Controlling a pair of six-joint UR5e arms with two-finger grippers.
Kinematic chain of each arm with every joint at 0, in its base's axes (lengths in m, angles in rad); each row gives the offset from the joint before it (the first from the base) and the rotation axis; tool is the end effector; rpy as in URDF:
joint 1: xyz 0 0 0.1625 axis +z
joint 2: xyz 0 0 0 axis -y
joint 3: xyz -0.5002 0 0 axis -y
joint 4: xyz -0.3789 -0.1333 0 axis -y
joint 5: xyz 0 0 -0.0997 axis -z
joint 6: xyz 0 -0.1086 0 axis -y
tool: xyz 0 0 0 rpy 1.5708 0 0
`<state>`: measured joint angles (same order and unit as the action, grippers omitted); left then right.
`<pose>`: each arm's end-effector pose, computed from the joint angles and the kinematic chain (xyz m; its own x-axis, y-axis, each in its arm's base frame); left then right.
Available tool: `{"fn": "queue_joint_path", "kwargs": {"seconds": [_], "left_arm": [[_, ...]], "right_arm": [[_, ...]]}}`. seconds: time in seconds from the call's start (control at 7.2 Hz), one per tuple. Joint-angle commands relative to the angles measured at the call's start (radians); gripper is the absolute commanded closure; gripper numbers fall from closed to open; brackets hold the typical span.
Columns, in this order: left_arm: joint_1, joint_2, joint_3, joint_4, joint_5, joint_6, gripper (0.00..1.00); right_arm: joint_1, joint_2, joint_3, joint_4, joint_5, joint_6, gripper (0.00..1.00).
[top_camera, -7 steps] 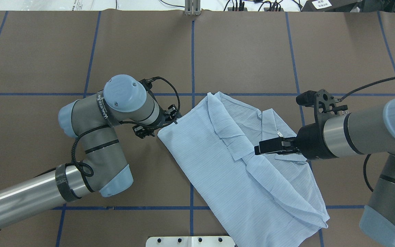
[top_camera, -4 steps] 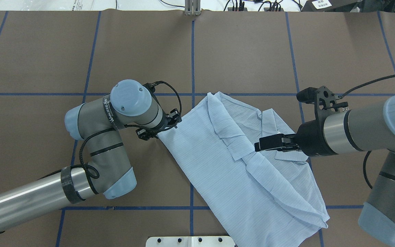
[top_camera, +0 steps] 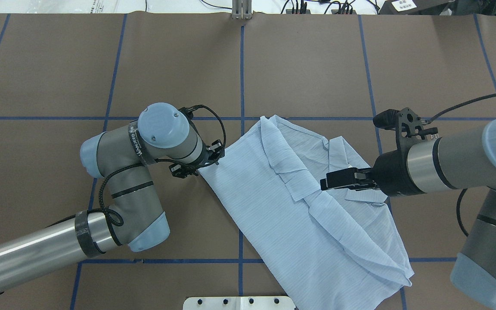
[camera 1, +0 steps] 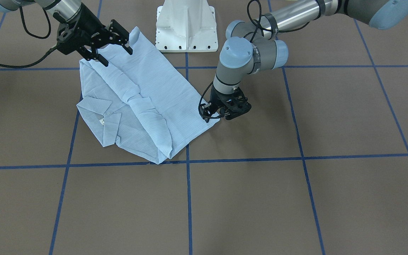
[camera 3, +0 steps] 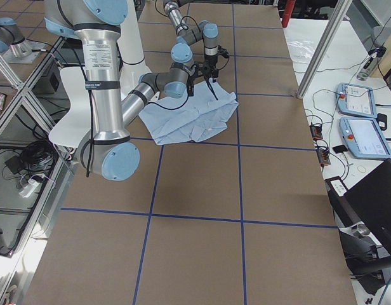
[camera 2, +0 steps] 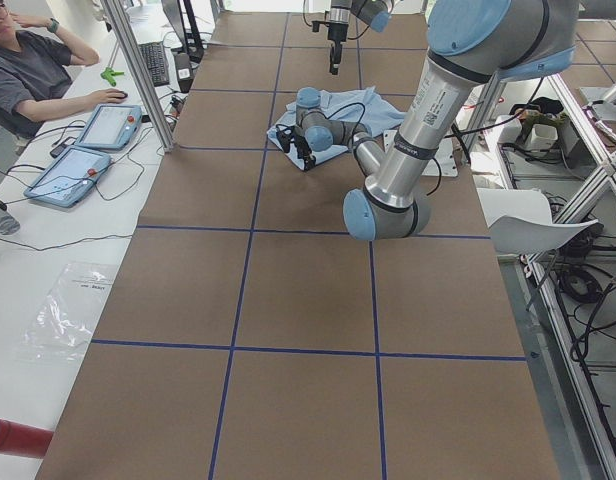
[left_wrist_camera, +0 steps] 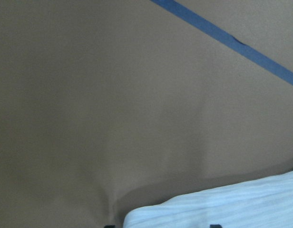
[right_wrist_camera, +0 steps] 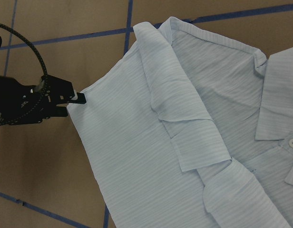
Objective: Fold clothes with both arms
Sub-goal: 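Pull the shirt corner away from the robot with the left gripper while the right holds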
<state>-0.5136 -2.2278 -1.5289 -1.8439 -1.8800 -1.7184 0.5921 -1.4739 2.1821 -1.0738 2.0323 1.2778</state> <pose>0.6110 -0.4598 0.3278 0.5049 -0.4456 -0.7393 0.3403 0.8898 -0.3040 -0.3365 -0.3287 0.3555 0.3287 -0.0906 0.9401 -0.0624 0.9911 0.1173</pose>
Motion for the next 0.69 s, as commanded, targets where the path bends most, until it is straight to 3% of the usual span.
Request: {"fn": "queue_joint_path", "kwargs": {"seconds": [0.0, 0.28, 0.42, 0.56], "left_arm": [[0.001, -0.001, -0.008, 0.011, -0.020, -0.001, 1.00], [-0.003, 0.007, -0.063, 0.024, -0.076, 0.003, 1.00], [-0.011, 0.011, -0.112, 0.090, -0.077, 0.003, 1.00], [-0.067, 0.011, -0.105, 0.104, -0.073, 0.006, 1.00]], "right_arm": [[0.005, -0.006, 0.001, 0.000, -0.001, 0.000, 0.00], [0.015, -0.008, -0.001, 0.000, 0.000, 0.000, 0.00], [0.017, -0.006, -0.001, 0.000, 0.000, 0.000, 0.00], [0.017, -0.002, -0.002, 0.000, -0.003, 0.000, 0.00]]}}
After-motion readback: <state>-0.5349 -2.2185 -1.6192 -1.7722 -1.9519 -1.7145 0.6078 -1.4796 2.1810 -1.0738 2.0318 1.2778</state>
